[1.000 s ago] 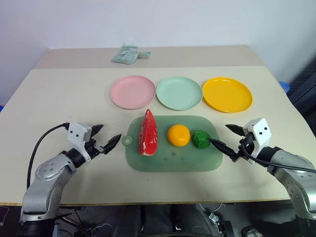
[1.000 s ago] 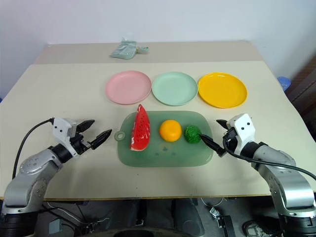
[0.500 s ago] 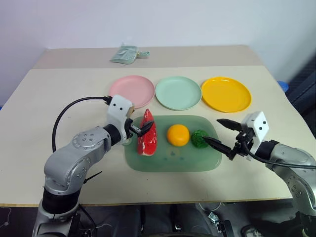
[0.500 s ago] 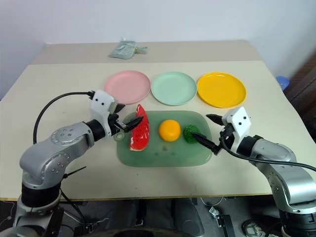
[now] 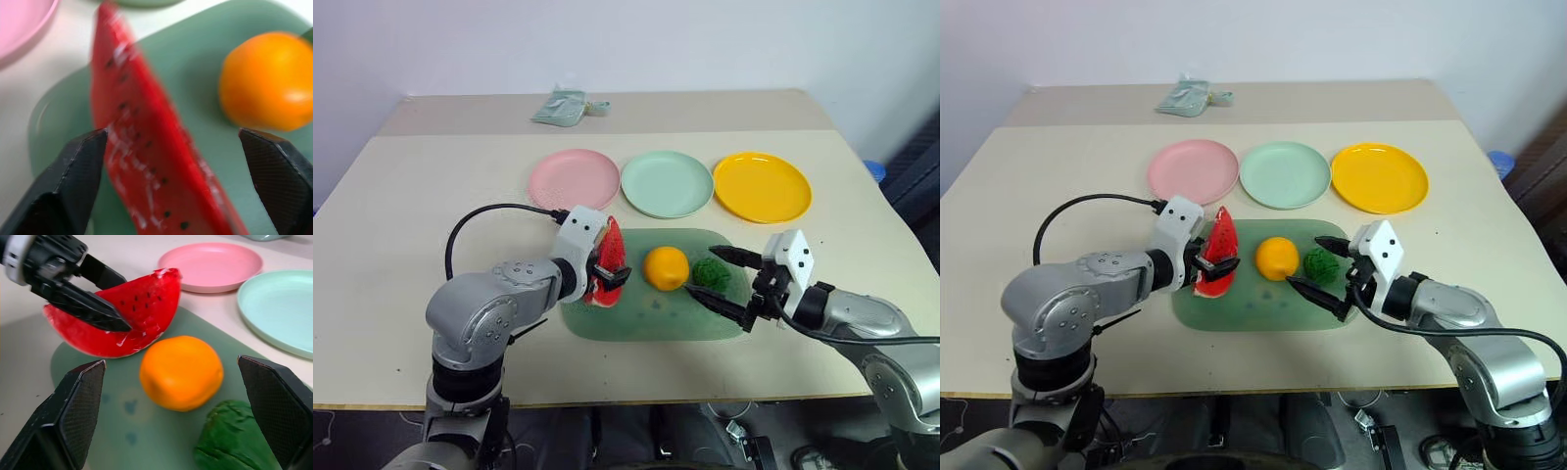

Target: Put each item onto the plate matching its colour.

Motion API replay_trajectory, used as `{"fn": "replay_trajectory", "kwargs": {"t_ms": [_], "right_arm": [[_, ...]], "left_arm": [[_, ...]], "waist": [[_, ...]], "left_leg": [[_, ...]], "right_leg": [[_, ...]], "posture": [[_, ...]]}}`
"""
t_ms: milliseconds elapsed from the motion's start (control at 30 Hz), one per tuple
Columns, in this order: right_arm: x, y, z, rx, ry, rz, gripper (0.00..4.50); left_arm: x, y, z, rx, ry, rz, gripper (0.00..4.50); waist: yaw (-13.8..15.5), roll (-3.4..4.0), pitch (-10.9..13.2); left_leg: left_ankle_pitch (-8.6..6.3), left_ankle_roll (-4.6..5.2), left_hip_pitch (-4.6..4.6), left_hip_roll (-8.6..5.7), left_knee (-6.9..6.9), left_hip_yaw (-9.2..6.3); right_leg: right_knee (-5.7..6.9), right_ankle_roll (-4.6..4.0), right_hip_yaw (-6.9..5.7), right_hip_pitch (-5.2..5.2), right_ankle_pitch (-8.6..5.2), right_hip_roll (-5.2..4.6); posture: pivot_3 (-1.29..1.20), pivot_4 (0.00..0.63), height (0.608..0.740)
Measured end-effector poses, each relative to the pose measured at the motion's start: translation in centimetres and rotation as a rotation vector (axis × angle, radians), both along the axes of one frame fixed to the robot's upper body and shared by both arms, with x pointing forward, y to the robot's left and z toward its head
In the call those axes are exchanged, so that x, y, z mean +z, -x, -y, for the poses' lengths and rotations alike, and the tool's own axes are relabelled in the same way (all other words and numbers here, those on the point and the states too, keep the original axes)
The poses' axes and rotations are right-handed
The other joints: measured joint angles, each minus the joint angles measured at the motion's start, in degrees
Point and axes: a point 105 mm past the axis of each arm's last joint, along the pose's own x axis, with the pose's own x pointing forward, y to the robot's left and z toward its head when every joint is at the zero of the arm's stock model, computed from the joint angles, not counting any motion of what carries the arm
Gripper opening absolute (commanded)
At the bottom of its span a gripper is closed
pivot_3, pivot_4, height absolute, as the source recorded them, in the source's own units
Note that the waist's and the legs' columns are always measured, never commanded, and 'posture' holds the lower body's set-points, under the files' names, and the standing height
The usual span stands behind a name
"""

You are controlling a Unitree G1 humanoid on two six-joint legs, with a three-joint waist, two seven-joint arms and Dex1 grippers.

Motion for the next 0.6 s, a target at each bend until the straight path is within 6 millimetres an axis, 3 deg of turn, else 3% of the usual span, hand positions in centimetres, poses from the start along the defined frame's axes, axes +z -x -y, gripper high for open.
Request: {"fn": "replay_trajectory", "kwargs": {"t_ms": [100,200,267,467,600], "right_arm": [[0.0,-0.1,-0.2,0.001,-0.002,0.006,4.5],[0.0,-0.1,-0.2,-0.001,-0.002,0.014,4.5],[0.0,-0.1,-0.3,-0.002,-0.004,0.017,4.5],[-0.2,-0.1,-0.4,0.0,0.0,0.015,4.5],[-0.5,-0.5,-0.1,-0.024,0.002,0.015,4.5]], "left_arm": [[-0.2,-0.5,-0.6,0.035,-0.022,-0.003,1.61],[0.1,-0.6,-0.7,0.04,-0.026,0.007,0.72],[0.1,-0.6,-0.7,0.039,-0.026,0.008,0.52],[0.3,-0.5,-0.9,0.01,-0.022,0.014,0.52],[3.2,-2.0,-2.9,0.084,0.092,0.146,0.52]], "waist": [[0.1,0.0,0.0],[0.1,0.0,0.0],[0.1,0.0,0.0],[0.0,0.0,0.0],[0.0,0.0,0.0]], "left_leg": [[0.0,-0.01,0.0,-0.02,0.0,0.0],[0.01,-0.02,0.01,-0.03,0.0,0.0],[0.02,-0.04,0.01,-0.02,0.0,0.0],[0.13,-0.23,0.0,-0.02,0.0,0.0],[0.16,-0.29,0.0,-0.02,-0.01,0.0]], "right_leg": [[0.0,0.0,0.0,0.01,0.0,-0.03],[0.0,0.0,0.0,0.01,0.0,-0.04],[0.0,0.0,0.0,0.01,0.0,-0.03],[0.0,0.0,0.0,0.0,0.0,-0.03],[0.0,0.0,0.0,-0.02,0.0,-0.03]], "posture": [[0.0,0.15,0.74],[0.0,0.15,0.74],[0.0,0.15,0.74],[0.0,0.15,0.74],[0.0,0.15,0.74]]}}
